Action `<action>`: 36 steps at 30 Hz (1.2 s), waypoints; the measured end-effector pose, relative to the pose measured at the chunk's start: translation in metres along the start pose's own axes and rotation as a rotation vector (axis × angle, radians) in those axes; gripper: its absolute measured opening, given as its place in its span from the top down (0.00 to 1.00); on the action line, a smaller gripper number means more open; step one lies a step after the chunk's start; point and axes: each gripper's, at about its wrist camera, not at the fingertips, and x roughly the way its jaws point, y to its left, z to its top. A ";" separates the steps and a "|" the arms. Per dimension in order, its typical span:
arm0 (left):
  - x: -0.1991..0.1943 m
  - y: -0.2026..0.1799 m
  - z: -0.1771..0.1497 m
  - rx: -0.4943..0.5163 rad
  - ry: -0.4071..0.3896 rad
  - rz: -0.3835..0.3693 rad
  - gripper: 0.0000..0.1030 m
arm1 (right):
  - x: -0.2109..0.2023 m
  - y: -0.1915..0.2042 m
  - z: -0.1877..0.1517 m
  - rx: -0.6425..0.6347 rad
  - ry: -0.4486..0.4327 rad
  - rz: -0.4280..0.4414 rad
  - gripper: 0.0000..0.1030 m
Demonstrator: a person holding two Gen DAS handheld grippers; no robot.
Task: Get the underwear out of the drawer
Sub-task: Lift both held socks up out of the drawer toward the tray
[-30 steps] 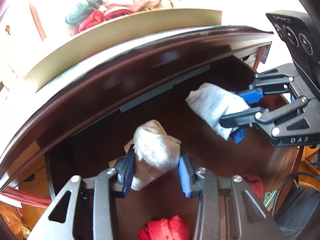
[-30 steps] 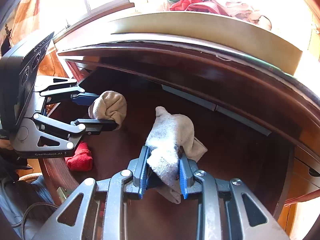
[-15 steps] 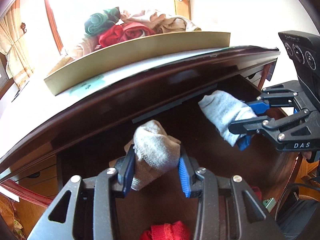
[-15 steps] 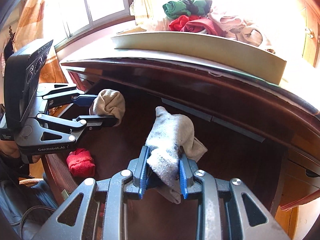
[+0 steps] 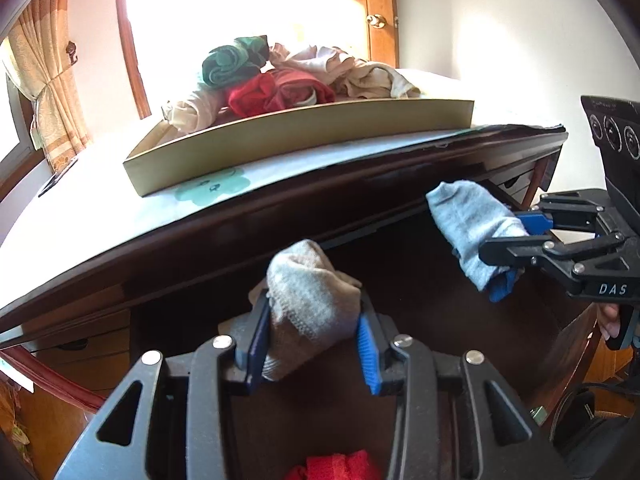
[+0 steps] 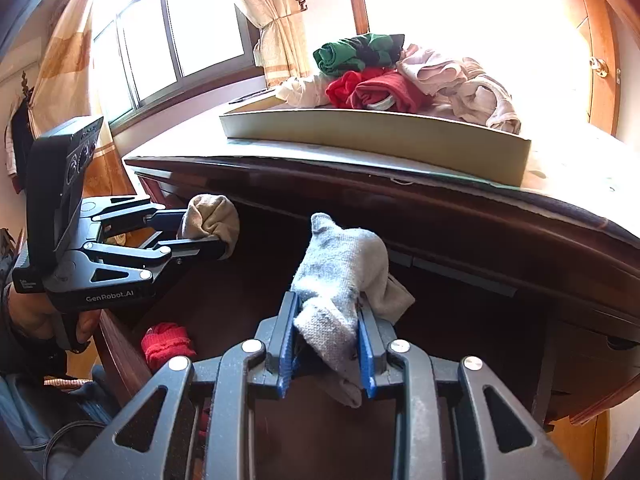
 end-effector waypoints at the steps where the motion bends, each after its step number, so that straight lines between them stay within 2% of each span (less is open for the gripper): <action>1: 0.000 0.000 0.000 -0.003 -0.006 0.003 0.63 | -0.002 0.000 -0.001 0.000 -0.006 0.001 0.72; 19: -0.013 0.004 -0.004 -0.068 -0.108 0.024 0.63 | -0.025 0.006 -0.005 -0.021 -0.154 -0.015 0.72; 36: -0.031 0.012 -0.013 -0.111 -0.207 0.033 0.63 | -0.035 0.013 -0.009 -0.071 -0.233 -0.025 0.72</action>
